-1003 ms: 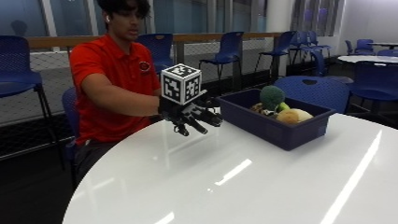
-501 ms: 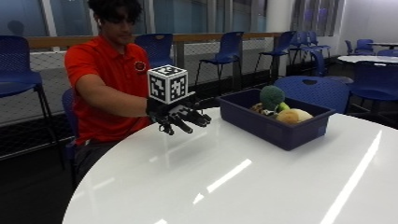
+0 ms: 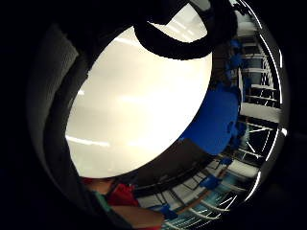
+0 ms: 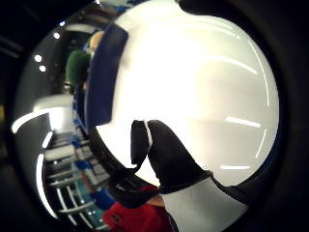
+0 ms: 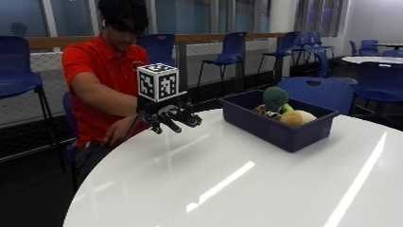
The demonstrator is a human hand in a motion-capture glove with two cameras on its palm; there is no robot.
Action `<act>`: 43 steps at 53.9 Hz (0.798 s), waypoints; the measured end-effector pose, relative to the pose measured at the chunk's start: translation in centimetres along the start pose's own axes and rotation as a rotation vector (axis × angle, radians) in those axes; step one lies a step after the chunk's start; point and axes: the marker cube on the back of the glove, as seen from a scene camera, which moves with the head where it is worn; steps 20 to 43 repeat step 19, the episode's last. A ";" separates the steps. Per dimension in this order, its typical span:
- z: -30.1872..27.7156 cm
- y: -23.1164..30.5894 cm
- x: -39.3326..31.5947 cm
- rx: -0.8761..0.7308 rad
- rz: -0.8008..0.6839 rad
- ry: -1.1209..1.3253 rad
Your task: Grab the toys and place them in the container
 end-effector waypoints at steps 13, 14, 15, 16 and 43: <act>0.9 1.2 0.8 -0.027 0.001 0.037; 0.9 1.3 0.9 -0.025 0.001 0.041; 0.9 1.4 1.0 -0.024 0.000 0.045; 0.9 1.5 1.0 -0.023 -0.001 0.047; 0.8 1.6 1.0 -0.020 -0.003 0.050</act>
